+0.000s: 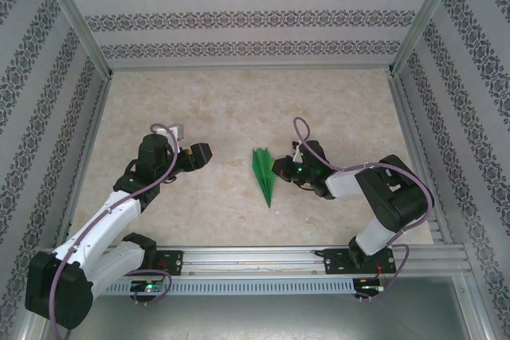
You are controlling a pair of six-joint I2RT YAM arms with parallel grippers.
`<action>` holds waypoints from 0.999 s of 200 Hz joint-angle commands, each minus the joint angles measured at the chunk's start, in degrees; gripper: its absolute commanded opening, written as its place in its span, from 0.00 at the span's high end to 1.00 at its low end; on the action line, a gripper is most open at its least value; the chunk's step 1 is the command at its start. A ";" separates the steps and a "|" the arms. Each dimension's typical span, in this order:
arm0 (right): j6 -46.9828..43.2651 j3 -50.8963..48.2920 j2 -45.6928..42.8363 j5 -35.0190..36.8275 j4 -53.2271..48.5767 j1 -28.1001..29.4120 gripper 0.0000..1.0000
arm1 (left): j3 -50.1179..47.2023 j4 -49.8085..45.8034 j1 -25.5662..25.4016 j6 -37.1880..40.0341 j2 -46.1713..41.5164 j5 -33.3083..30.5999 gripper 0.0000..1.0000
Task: Fold a paper plane with a square sheet of paper (fold left side to right side)
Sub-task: Turn over the paper plane at the center of the table.
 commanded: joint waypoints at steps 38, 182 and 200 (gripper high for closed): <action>-0.72 -0.96 0.50 1.35 2.21 0.64 0.86 | -0.81 1.34 0.92 0.33 -0.79 0.66 0.23; -6.12 -1.10 -10.07 8.02 -11.58 1.21 0.44 | 0.73 -2.75 2.83 3.30 -3.63 -1.23 0.19; -8.54 -0.01 -14.43 10.58 -19.29 1.58 0.38 | 0.66 -3.10 3.26 3.74 -4.20 -1.44 0.18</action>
